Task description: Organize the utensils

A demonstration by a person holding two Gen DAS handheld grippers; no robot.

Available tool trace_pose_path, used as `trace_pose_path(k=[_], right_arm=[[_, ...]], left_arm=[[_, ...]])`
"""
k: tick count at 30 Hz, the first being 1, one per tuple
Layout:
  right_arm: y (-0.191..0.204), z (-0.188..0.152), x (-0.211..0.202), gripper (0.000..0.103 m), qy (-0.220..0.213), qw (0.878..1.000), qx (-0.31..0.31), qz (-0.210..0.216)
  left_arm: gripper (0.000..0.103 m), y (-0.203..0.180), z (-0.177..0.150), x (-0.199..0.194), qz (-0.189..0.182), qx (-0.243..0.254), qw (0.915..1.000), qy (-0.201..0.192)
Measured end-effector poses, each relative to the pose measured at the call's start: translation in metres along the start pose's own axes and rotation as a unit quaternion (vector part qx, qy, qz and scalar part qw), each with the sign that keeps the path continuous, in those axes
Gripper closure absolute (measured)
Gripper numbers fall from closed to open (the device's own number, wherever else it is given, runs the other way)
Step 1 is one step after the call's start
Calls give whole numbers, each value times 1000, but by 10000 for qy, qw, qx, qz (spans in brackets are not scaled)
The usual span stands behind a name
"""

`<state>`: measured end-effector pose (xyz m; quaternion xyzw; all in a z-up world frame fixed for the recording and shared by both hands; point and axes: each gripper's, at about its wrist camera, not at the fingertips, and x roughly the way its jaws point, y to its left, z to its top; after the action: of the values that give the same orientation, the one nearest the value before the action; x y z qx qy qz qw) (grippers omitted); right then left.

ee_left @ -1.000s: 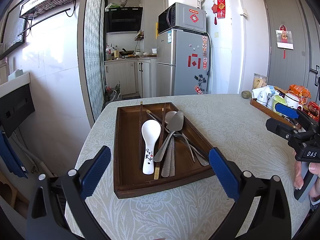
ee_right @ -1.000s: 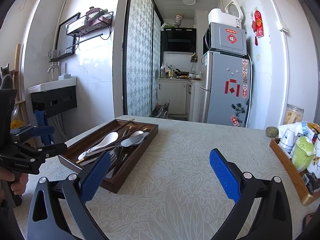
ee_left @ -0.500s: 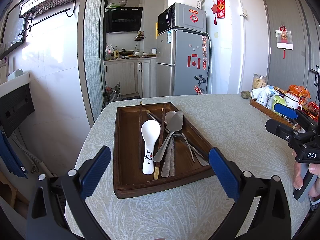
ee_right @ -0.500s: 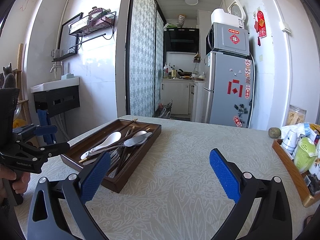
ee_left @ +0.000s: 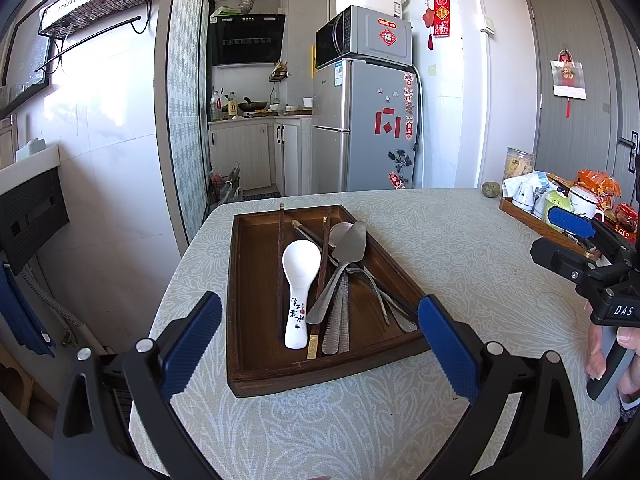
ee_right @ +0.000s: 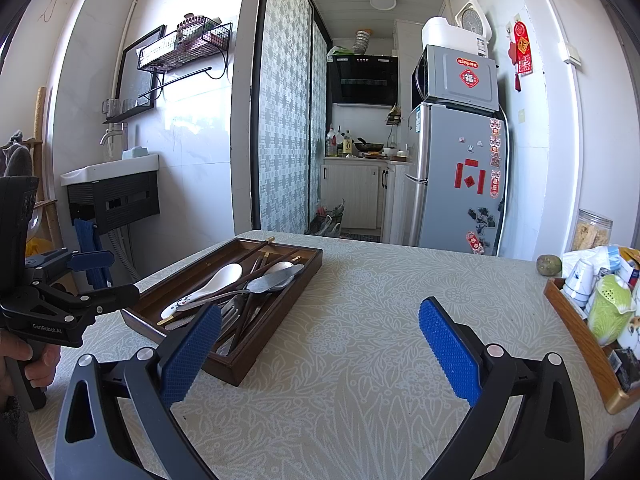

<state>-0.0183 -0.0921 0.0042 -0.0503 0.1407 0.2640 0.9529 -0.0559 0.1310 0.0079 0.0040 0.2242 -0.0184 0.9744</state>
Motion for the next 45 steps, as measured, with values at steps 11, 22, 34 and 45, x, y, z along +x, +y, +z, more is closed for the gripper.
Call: trace_pose_path(k=[11, 22, 34, 45], right_arm=[[0, 0, 0, 3, 0, 10000, 0, 0], [0, 0, 0, 3, 0, 10000, -1, 0], [-1, 0, 0, 3, 1, 10000, -1, 0], [0, 0, 0, 3, 1, 10000, -1, 1]], left_arm=[[3, 0, 0, 0, 4, -6, 10000, -3], [3, 0, 0, -2, 7, 13, 10000, -38], [3, -1, 1, -3, -4, 26, 10000, -47], [3, -1, 1, -3, -5, 24, 10000, -47]])
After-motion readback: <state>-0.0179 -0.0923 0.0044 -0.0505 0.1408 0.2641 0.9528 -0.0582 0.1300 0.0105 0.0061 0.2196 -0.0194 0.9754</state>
